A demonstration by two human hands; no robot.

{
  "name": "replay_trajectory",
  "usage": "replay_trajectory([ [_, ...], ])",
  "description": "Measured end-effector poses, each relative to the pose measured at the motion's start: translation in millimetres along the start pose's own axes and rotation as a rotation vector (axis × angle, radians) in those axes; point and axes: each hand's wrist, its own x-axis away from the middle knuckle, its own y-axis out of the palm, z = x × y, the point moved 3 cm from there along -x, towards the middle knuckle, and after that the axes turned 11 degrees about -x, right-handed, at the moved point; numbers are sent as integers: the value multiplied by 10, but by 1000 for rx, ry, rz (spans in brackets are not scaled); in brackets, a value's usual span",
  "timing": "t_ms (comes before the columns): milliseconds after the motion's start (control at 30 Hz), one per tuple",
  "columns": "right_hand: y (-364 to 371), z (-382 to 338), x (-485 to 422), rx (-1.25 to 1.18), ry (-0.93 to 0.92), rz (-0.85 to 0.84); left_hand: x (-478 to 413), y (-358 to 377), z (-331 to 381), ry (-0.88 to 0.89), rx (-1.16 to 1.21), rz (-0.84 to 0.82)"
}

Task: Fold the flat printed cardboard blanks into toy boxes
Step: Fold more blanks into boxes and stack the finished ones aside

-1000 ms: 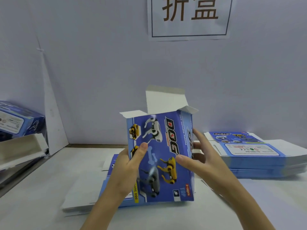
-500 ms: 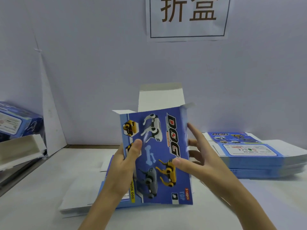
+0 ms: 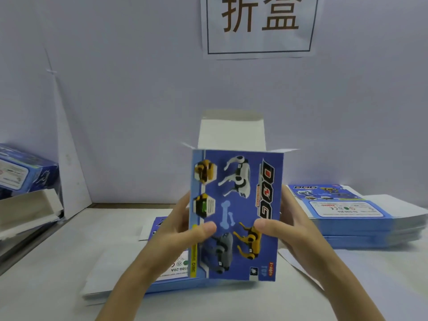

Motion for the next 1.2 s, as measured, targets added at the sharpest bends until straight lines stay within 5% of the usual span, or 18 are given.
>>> replay_trajectory([
  [133, -46, -9, 43, 158, -7, -72, 9, -56, -58, 22, -243, -10],
  [300, -72, -10, 8, 244, -23, -7, -16, -95, -100, 65, -248, 57],
  [433, -8, 47, -25, 474, -209, 282, -41, -1, -118, 136, -338, 474],
  [533, 210, 135, -31, 446, -239, 203, -26, 212, -113, 180, -688, 679],
  [667, 348, 198, -65, 20, -164, 64, 33, 402, -61, 416, -854, 342],
  [800, 213, 152, -78, -109, -243, 287, 65, 345, 71, 599, -664, 211],
  [967, 58, 116, -47, -250, -158, 212, 39, 130, 128, 290, -583, 463],
  [1100, 16, 179, 10, -424, -71, 136, -6, 93, 26, -57, -42, 186],
  [1200, 36, 210, 12, -377, -33, 143, -31, 166, -17, -63, -2, 100],
])
